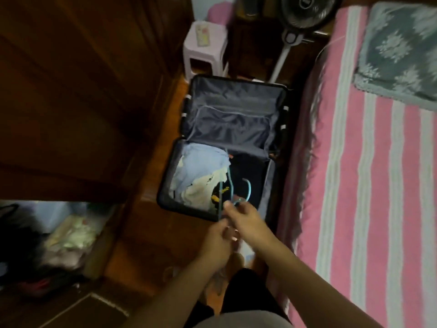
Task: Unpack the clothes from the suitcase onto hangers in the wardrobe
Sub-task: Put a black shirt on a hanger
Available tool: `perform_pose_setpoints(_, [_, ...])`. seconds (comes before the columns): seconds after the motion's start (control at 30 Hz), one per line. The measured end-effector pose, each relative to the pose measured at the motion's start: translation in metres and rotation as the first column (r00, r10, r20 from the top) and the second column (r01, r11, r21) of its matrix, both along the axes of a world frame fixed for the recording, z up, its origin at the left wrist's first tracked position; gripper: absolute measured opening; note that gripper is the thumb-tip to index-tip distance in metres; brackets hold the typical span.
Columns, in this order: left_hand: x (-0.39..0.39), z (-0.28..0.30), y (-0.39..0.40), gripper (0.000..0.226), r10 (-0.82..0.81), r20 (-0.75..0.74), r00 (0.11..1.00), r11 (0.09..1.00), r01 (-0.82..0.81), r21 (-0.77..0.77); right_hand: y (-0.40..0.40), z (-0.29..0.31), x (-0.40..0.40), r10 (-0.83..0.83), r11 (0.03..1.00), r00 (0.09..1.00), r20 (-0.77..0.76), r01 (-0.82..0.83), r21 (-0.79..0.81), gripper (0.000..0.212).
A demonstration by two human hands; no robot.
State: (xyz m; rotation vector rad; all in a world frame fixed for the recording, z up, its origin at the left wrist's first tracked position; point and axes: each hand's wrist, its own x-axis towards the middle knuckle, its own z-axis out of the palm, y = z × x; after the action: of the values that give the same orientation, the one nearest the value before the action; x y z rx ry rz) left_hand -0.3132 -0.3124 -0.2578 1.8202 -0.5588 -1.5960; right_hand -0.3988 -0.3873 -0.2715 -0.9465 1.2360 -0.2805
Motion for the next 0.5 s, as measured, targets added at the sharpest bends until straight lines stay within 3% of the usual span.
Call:
perform_pose_setpoints(0.07, [-0.025, -0.017, -0.023, 0.018, -0.132, 0.035, 0.991, 0.991, 0.131, 0.028, -0.026, -0.008, -0.023, -0.139, 0.989, 0.986, -0.092, 0.143, 0.033, 0.026])
perform_pose_setpoints(0.17, [-0.047, -0.056, -0.055, 0.029, -0.417, 0.085, 0.905, 0.906, 0.407, 0.113, -0.057, -0.050, -0.065, -0.338, 0.940, 0.927, -0.166, 0.342, -0.002, 0.022])
perform_pose_setpoints(0.23, [-0.048, -0.088, -0.071, 0.026, -0.514, 0.093, 0.853, 0.850, 0.492, 0.186, -0.071, -0.085, -0.087, -0.441, 0.893, 0.876, -0.194, 0.450, 0.004, 0.021])
perform_pose_setpoints(0.3, [-0.040, -0.147, -0.079, 0.022, -0.565, 0.126, 0.816, 0.809, 0.517, 0.278, -0.081, -0.133, -0.103, -0.486, 0.861, 0.843, -0.232, 0.508, 0.039, 0.018])
perform_pose_setpoints(0.5, [0.029, -0.388, -0.082, 0.013, -0.762, 0.280, 0.583, 0.633, 0.584, 0.508, -0.073, -0.294, -0.114, -0.530, 0.806, 0.758, -0.380, 0.589, 0.051, 0.025])
